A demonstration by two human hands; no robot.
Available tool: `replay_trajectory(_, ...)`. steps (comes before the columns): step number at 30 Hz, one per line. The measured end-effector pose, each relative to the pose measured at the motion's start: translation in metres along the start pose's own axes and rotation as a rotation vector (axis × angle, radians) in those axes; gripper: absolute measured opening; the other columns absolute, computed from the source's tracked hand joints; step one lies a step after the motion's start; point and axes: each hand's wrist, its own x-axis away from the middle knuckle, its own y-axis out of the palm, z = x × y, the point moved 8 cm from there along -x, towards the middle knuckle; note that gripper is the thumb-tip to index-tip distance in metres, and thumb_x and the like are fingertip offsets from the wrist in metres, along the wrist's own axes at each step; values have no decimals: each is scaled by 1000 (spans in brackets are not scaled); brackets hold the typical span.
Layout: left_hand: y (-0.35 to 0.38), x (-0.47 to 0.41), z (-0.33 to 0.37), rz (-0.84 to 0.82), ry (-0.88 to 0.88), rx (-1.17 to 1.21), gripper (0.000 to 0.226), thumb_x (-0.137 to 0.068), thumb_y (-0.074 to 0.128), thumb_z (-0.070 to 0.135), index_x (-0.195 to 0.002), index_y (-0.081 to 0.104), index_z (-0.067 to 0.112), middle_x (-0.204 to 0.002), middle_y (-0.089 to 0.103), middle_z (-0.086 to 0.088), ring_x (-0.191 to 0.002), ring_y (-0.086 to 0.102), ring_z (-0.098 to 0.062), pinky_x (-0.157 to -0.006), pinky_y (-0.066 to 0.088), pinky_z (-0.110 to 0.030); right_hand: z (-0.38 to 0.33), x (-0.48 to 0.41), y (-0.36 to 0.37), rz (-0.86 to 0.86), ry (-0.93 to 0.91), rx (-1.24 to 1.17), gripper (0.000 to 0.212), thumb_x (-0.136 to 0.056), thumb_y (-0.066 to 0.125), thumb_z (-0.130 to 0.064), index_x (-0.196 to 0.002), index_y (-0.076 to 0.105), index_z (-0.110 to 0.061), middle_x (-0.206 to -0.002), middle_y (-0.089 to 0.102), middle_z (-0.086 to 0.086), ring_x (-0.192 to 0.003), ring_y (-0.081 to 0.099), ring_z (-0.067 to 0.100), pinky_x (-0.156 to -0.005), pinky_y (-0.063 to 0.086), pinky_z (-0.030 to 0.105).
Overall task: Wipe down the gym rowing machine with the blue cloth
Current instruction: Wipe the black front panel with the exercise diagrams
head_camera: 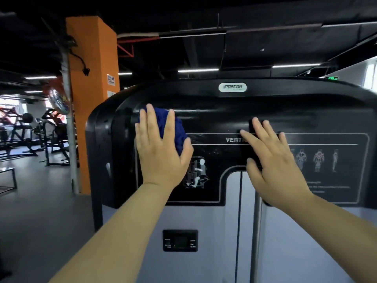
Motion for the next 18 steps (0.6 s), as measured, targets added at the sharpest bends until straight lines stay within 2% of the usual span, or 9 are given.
replay_trajectory(2,6,9,26,15,-53,3,67,-92,42,45,-150,36,10,-158,19,-25,-148,11,-42,-120,3,-48,12,-2,-9,34,32,-6,62,-94,50,-7,-151,34,-23,-160,5,-12,-147,-11,-1,-119,-13,23)
replay_trajectory(3,13,25,44,2,-22,23,67,-92,44,44,-149,37,9,-158,21,-25,-147,12,-42,-121,4,-49,22,1,-14,44,54,-1,62,-94,50,-6,-151,34,-23,-160,5,-12,-147,-11,-1,-119,-12,23)
replay_trajectory(4,21,45,65,-28,60,42,67,-92,46,43,-149,38,10,-157,24,-24,-147,14,-42,-121,5,-50,31,6,-18,48,72,10,61,-94,50,-6,-151,35,-23,-161,6,-11,-147,-11,-1,-119,-12,23)
replay_trajectory(7,39,93,105,-116,467,-14,61,-91,51,38,-147,40,16,-156,31,-16,-145,24,-35,-122,12,-47,61,21,-30,50,104,64,60,-94,49,-8,-151,35,-22,-161,7,-11,-149,-8,0,-120,-10,23)
replay_trajectory(9,40,80,108,-108,592,-48,57,-92,49,37,-145,42,19,-154,38,-12,-144,29,-31,-121,14,-48,78,28,-38,50,114,96,58,-96,47,-9,-151,35,-23,-161,8,-11,-150,-5,2,-121,-8,23)
replay_trajectory(11,33,43,108,-70,513,-51,56,-93,47,38,-146,42,19,-154,39,-10,-145,27,-28,-121,10,-48,89,28,-46,51,111,122,58,-96,47,-8,-151,35,-24,-161,9,-10,-150,-3,4,-121,-6,25)
replay_trajectory(15,29,3,108,-55,172,64,60,-94,39,38,-150,36,17,-159,28,-11,-149,16,-28,-122,2,-43,104,20,-61,113,154,109,58,-97,48,-9,-152,34,-23,-162,10,-9,-149,-3,2,-123,3,33)
replay_trajectory(16,31,12,112,-56,169,69,60,-94,40,37,-150,35,16,-159,27,-12,-149,15,-30,-122,3,-43,109,19,-65,140,176,100,58,-97,48,-10,-152,33,-22,-163,10,-8,-148,-3,0,-124,6,35)
replay_trajectory(18,39,47,126,-89,319,40,61,-93,43,35,-150,35,15,-159,27,-13,-148,18,-32,-122,7,-46,118,21,-68,168,208,110,57,-99,48,-13,-153,31,-23,-164,13,-7,-148,-1,0,-123,7,34)
